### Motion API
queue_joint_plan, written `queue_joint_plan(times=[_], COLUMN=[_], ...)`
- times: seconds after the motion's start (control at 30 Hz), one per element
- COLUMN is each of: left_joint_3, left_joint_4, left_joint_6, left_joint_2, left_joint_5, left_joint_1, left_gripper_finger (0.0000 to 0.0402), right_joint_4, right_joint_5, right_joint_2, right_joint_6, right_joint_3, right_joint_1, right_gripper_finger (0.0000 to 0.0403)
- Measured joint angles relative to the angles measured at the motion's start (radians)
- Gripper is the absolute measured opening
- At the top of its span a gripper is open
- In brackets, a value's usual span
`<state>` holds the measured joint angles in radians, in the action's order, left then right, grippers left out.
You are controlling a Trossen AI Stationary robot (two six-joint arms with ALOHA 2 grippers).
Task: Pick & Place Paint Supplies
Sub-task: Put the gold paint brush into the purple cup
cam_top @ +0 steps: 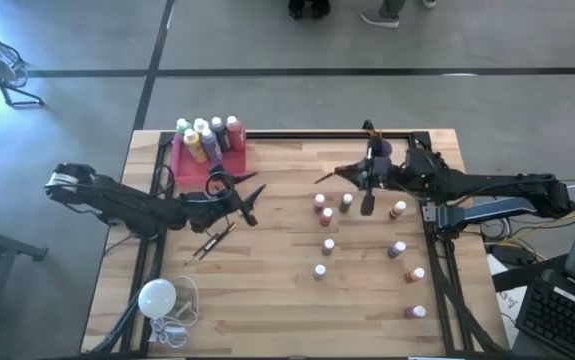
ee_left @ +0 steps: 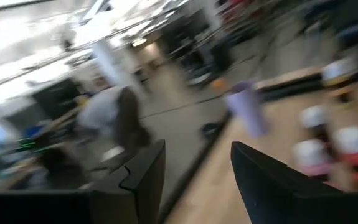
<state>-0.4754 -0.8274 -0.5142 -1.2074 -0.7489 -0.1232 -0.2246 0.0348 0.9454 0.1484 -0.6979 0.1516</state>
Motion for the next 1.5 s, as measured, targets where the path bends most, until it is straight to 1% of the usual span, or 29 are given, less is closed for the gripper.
queue_joint_plan(times=[0.1,0.23,0.3,0.37,0.63,0.9,1.23,1.37,1.5], left_joint_3=[0.012,0.014,0.014,0.014,0.014,0.021,0.022,0.022,0.022], left_joint_4=[0.0,-0.001,-0.001,0.001,0.007,0.008,0.008,0.009,0.016], left_joint_6=[0.079,0.152,0.176,0.189,0.191,0.191,0.195,0.197,0.202], left_joint_2=[0.008,0.009,0.009,0.009,0.009,0.008,0.008,0.008,0.008], left_joint_5=[0.128,0.271,0.315,0.333,0.337,0.337,0.337,0.337,0.337], left_joint_1=[0.001,0.0,0.0,0.0,0.0,0.0,0.0,0.0,0.0], left_gripper_finger=[0.0188,0.0188,0.0188,0.0188,0.0188,0.0188,0.0188,0.0188,0.0188], right_joint_4=[0.07,0.15,0.192,0.221,0.246,0.331,0.411,0.443,0.46], right_joint_5=[0.152,0.403,0.514,0.571,0.597,0.595,0.583,0.525,0.508], right_joint_2=[-0.041,-0.086,-0.105,-0.124,-0.169,-0.17,-0.17,-0.17,-0.161], right_joint_6=[0.031,0.04,0.04,0.039,0.036,-0.038,-0.094,-0.12,-0.128], right_joint_3=[0.0,0.0,0.0,0.0,0.0,0.0,0.0,0.0,0.0], right_joint_1=[0.0,0.0,0.003,0.014,0.118,0.24,0.292,0.312,0.335], right_gripper_finger=[0.0012,0.0013,0.0013,0.0013,0.0013,0.0013,0.0013,0.0013,0.0013])
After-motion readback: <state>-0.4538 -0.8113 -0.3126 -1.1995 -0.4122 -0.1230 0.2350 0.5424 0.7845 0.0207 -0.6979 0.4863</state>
